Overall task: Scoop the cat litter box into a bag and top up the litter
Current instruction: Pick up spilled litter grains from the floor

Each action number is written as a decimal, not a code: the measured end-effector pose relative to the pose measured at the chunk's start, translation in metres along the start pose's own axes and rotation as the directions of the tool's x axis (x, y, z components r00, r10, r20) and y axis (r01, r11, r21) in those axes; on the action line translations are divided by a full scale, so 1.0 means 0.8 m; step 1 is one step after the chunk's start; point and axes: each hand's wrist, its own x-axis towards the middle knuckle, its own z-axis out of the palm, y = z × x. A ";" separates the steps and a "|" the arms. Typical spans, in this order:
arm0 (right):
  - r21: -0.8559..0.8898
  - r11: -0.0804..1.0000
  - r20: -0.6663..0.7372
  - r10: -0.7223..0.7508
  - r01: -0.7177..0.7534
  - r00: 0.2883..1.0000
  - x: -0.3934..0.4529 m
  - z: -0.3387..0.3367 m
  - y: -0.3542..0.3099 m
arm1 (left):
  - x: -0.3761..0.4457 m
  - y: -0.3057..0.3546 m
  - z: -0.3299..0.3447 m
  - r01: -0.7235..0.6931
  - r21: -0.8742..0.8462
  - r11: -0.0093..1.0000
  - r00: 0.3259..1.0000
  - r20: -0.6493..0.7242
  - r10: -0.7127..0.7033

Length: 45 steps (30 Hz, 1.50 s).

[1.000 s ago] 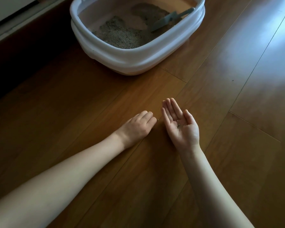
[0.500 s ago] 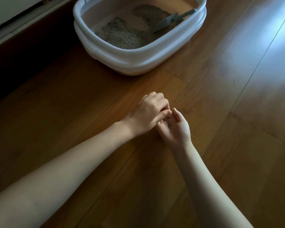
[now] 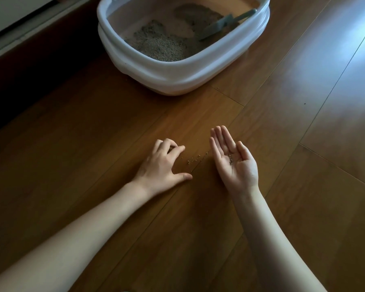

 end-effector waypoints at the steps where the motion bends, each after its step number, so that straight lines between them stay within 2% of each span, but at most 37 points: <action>1: -0.003 1.000 0.002 0.002 -0.002 1.000 -0.001 0.001 0.001 | -0.002 0.004 0.004 -0.023 -0.013 1.000 0.999 -0.029 0.022; 4: -0.005 1.000 0.005 0.016 -0.016 1.000 0.000 -0.002 0.002 | -0.001 0.012 0.015 -0.133 -0.086 0.987 0.980 -0.160 0.118; 8: -0.004 1.000 0.018 0.025 -0.025 1.000 0.002 -0.004 0.001 | 0.004 0.013 0.018 -0.243 -0.028 0.970 0.947 -0.224 0.231; 16: -0.009 0.999 0.018 0.031 -0.031 0.999 0.000 -0.002 0.002 | 0.005 0.011 0.020 -0.326 0.143 0.935 0.928 -0.142 0.345; 22: -0.013 0.999 0.012 0.031 -0.031 0.999 0.001 -0.003 -0.002 | 0.018 0.019 0.016 -0.376 0.167 0.911 0.919 -0.058 0.390; 25: -0.074 0.997 -0.003 0.031 -0.031 1.000 0.002 -0.003 0.001 | 0.023 0.025 0.013 -0.314 0.052 0.948 0.945 -0.085 0.317; 27: -0.153 0.987 -0.035 0.038 -0.043 0.999 0.002 -0.001 0.005 | 0.028 0.038 0.003 -0.243 -0.122 0.962 0.958 -0.183 0.219; 28: -0.193 0.980 -0.050 0.049 -0.058 0.998 0.002 0.000 0.008 | 0.033 0.049 -0.004 -0.256 -0.175 0.951 0.948 -0.236 0.212; 32: -0.175 0.979 -0.004 0.104 -0.103 0.995 0.000 0.009 0.018 | 0.057 0.078 -0.027 -0.443 -0.226 0.868 0.883 -0.280 0.377; 33: -0.170 0.980 0.010 0.103 -0.100 0.995 0.000 0.010 0.018 | 0.061 0.079 -0.033 -0.445 -0.224 0.867 0.880 -0.291 0.376; 35: -0.148 0.984 0.017 0.098 -0.095 0.995 0.001 0.010 0.015 | 0.066 0.073 -0.045 -0.385 -0.265 0.884 0.896 -0.335 0.290; 38: -0.103 0.993 -0.003 0.049 -0.049 0.999 0.002 0.005 0.002 | 0.063 0.058 -0.059 -0.238 -0.365 0.900 0.914 -0.397 0.080; 40: -0.031 0.999 0.004 0.004 -0.004 1.000 -0.002 0.001 -0.008 | 0.056 0.040 -0.054 -0.132 -0.349 0.928 0.939 -0.343 0.005; 42: 0.039 0.999 0.012 -0.026 0.026 1.000 -0.006 -0.004 -0.015 | 0.041 0.018 -0.035 -0.055 -0.250 0.967 0.967 -0.255 -0.011; 45: 0.059 0.998 0.019 -0.037 0.036 0.999 -0.008 -0.011 -0.018 | 0.007 -0.009 -0.005 0.038 -0.145 0.989 0.981 -0.185 -0.065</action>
